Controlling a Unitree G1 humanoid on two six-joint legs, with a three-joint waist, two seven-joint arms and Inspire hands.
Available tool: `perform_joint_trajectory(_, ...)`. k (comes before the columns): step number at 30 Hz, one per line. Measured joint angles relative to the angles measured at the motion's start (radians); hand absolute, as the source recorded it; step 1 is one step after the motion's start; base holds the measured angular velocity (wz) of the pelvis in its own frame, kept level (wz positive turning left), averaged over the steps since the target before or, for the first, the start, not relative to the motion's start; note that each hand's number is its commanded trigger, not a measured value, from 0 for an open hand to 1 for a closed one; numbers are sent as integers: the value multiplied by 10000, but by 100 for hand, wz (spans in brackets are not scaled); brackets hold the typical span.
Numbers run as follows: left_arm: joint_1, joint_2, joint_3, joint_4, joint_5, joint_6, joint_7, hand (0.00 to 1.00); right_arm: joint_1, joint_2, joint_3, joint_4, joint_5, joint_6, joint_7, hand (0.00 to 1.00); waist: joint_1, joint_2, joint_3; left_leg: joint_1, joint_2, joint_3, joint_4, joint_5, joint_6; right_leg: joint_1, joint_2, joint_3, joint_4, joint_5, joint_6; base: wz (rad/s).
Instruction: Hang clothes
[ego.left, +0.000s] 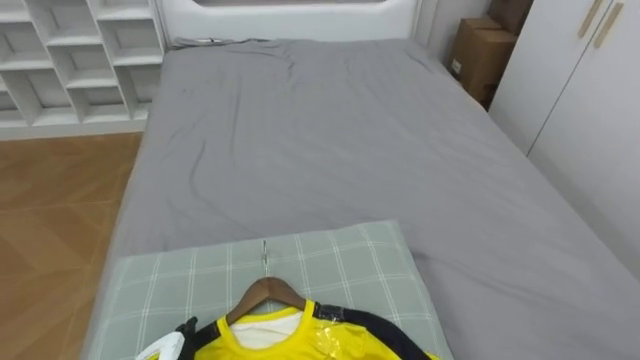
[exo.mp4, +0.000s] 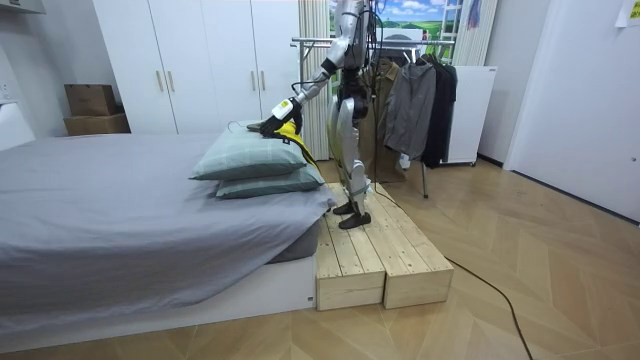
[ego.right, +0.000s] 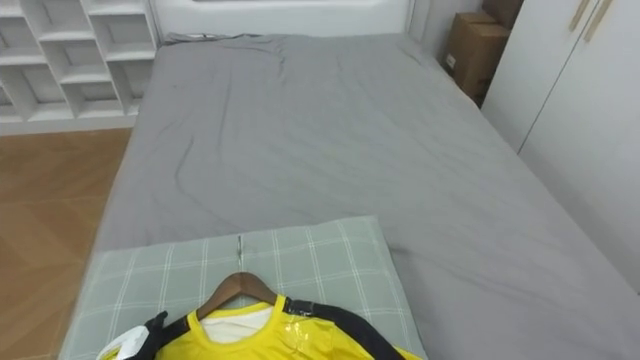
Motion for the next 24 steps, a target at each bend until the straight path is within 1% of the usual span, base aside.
perform_joint_trajectory(5, -22, 1, 0, 174, 0, 6, -35, 0, 41, 0, 0, 24, -5, 3, 80, 0, 61, 50, -31, 36, 0, 11, 21, 2, -1, -4, 1, 21, -2, 0, -1, 0)
perform_joint_trajectory(10, -22, 4, -3, 484, 9, 88, -384, 0, 33, 0, -5, 325, -7, 15, 187, 0, 166, 63, -43, 77, 9, 91, 27, 4, -2, 12, 9, 98, -5, 1, -2, -4)
perform_joint_trajectory(13, -21, 5, 3, 580, 38, 99, -391, 0, 34, 1, -7, 397, -23, 117, 269, 0, 204, 61, -42, 102, 14, 134, 26, 4, -2, 27, 15, 143, -5, 1, -3, -5)
perform_joint_trajectory(19, -21, 17, 189, 579, 119, 265, -609, 0, 46, 2, -44, 411, -51, 226, 339, 0, 200, 23, -31, 145, 33, 273, 29, 4, -3, 29, 39, 311, -4, 1, -3, -7)
perform_joint_trajectory(22, -22, 37, 246, 581, 366, 327, -673, 0, 46, 7, -228, 408, -129, 251, 340, 0, 184, -1, -32, 141, 33, 273, 46, 4, -3, 29, 42, 333, -15, 1, -3, -2)
perform_joint_trajectory(24, -22, 44, 292, 581, 532, 344, -759, 0, 42, 8, -378, 408, -135, 376, 338, 0, 186, -13, -37, 139, 33, 273, 49, 4, -3, 28, 42, 336, -22, 1, -3, 0)
